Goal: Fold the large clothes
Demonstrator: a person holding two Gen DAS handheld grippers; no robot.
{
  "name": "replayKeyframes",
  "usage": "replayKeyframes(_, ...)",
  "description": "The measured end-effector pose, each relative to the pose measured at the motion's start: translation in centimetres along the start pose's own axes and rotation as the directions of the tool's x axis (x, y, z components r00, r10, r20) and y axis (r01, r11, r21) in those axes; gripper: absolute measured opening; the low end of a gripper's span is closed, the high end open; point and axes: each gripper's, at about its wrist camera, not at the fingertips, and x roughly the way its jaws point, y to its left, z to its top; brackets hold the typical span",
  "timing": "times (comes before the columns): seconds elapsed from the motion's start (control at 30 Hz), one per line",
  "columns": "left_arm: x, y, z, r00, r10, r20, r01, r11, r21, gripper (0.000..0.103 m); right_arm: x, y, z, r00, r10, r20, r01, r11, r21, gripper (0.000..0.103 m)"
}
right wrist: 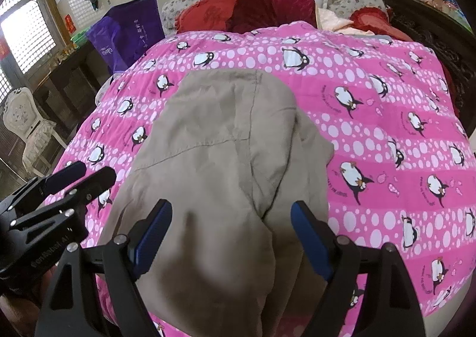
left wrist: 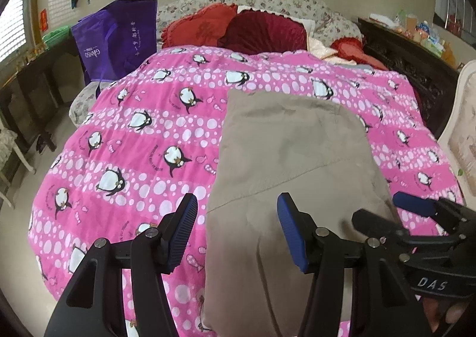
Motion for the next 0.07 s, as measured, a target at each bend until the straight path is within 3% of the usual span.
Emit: replayKeyframes(0.07,0.15,0.19,0.24,1.0,0.004,0.002,-0.004,1.0,-0.002,0.044,0.15,-0.01,0.12,1.0,0.002,-0.002,-0.002,1.0,0.003,0.085)
